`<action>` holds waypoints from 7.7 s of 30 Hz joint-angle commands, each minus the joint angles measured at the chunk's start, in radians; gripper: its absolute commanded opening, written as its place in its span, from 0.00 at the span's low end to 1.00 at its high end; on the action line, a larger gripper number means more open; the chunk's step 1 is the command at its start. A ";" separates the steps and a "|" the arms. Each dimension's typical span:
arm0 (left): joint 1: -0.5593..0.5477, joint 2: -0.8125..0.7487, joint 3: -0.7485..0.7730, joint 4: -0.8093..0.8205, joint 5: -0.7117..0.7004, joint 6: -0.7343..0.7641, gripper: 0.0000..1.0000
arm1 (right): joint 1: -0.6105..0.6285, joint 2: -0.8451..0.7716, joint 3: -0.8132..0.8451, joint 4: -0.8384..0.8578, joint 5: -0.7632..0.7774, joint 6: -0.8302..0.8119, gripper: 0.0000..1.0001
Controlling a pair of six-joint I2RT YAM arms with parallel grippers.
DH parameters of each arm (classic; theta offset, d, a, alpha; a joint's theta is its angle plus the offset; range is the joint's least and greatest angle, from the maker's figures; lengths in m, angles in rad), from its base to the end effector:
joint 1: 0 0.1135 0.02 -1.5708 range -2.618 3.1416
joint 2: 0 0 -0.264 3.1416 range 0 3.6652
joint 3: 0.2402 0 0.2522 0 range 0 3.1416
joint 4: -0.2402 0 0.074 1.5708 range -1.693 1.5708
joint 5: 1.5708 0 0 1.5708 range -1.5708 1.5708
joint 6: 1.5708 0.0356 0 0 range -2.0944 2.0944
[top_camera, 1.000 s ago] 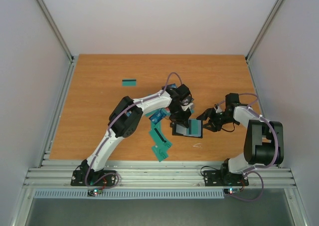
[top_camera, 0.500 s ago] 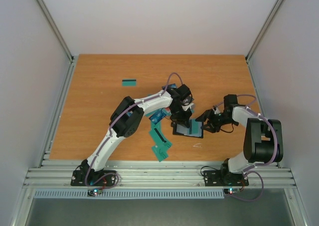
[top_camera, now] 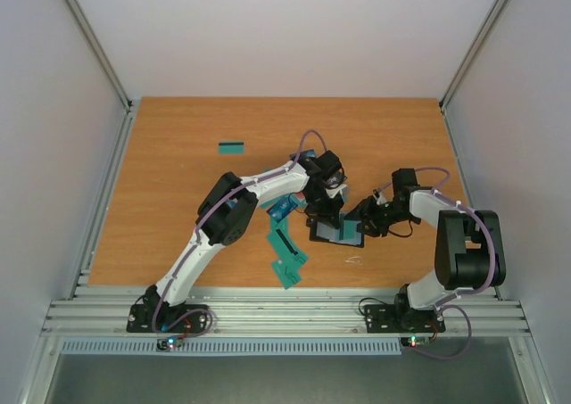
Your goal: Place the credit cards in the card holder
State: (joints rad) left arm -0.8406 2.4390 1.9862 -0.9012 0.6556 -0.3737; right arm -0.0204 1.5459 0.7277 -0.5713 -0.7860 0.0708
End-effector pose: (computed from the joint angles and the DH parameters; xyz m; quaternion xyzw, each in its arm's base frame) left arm 0.3107 -0.3795 0.1311 -0.2516 -0.9076 0.3213 0.0985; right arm 0.2430 0.0202 0.1421 0.0073 0.9206 0.3834 0.0740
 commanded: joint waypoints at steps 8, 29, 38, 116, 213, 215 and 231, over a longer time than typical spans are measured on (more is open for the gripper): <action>0.027 -0.147 -0.083 0.065 0.026 -0.089 0.01 | 0.107 -0.005 0.036 0.011 0.018 0.055 0.46; 0.148 -0.600 -0.563 0.127 -0.145 -0.109 0.03 | 0.392 0.214 0.320 0.023 0.107 0.162 0.49; 0.164 -0.847 -0.821 0.099 -0.284 -0.059 0.09 | 0.465 0.198 0.424 -0.022 0.133 0.121 0.50; -0.076 -0.691 -1.109 0.440 -0.151 0.017 0.33 | 1.119 -0.256 -0.432 0.722 0.630 0.965 0.52; -0.155 -0.665 -1.129 0.496 -0.168 -0.113 0.31 | 1.045 -0.559 -0.404 0.140 0.451 0.709 0.59; -0.155 -0.661 -1.122 0.488 -0.171 -0.110 0.31 | 1.045 -0.572 -0.427 0.143 0.459 0.733 0.59; -0.155 -0.643 -1.116 0.486 -0.154 -0.111 0.28 | 1.033 -0.438 -0.586 0.641 0.441 0.861 0.50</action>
State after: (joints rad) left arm -0.9840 1.7420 0.8848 -0.3668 0.5457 -0.4973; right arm 1.0180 1.0691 0.2066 -0.0685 -0.3607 0.8761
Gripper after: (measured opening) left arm 0.282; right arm 0.521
